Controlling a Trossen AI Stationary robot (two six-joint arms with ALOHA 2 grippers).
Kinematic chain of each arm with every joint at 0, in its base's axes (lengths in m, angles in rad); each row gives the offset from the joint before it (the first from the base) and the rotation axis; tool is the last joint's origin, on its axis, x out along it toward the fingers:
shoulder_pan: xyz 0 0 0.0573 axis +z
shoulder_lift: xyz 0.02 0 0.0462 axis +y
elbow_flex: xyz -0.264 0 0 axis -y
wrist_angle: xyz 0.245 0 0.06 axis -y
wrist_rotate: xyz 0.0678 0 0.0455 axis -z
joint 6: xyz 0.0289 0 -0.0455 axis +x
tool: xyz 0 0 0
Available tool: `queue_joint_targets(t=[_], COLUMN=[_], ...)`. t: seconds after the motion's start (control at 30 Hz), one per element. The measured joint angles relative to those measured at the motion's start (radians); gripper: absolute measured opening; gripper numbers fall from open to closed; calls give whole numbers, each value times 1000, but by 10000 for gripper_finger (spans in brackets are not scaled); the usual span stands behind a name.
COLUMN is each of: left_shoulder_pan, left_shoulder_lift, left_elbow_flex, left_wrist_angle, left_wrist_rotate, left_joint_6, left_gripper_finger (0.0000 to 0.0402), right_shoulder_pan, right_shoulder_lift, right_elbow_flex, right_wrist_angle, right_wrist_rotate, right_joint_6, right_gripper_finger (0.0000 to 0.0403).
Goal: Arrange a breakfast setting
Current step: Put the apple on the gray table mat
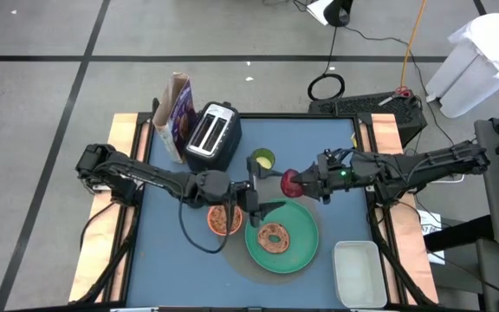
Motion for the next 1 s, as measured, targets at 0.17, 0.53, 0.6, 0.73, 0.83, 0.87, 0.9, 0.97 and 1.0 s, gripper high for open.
queue_joint_targets(t=[0.17,0.53,0.6,0.73,0.83,0.87,0.9,0.97,1.0], left_shoulder_pan=[-2,18,26,34,30,28,28,28,28], left_shoulder_lift=[0,0,6,31,52,53,53,61,62], left_elbow_flex=[0,0,0,1,2,2,2,2,2], left_wrist_angle=[-1,0,6,37,65,63,64,81,83], left_wrist_rotate=[32,24,23,23,-8,-15,-19,-31,-46], left_joint_6=[-59,-35,-20,18,54,54,49,35,28], left_gripper_finger=[386,386,386,386,386,386,385,385,385], right_shoulder_pan=[0,0,0,-1,0,-1,-1,-1,-1], right_shoulder_lift=[0,5,7,10,10,10,10,9,9], right_elbow_flex=[0,0,0,0,0,0,0,0,0], right_wrist_angle=[30,59,58,57,44,43,47,49,44], right_wrist_rotate=[0,0,0,0,0,0,0,0,-1], right_joint_6=[-1,-3,-3,-2,-2,-3,-4,-8,-7], right_gripper_finger=[270,270,270,270,270,270,270,270,270])
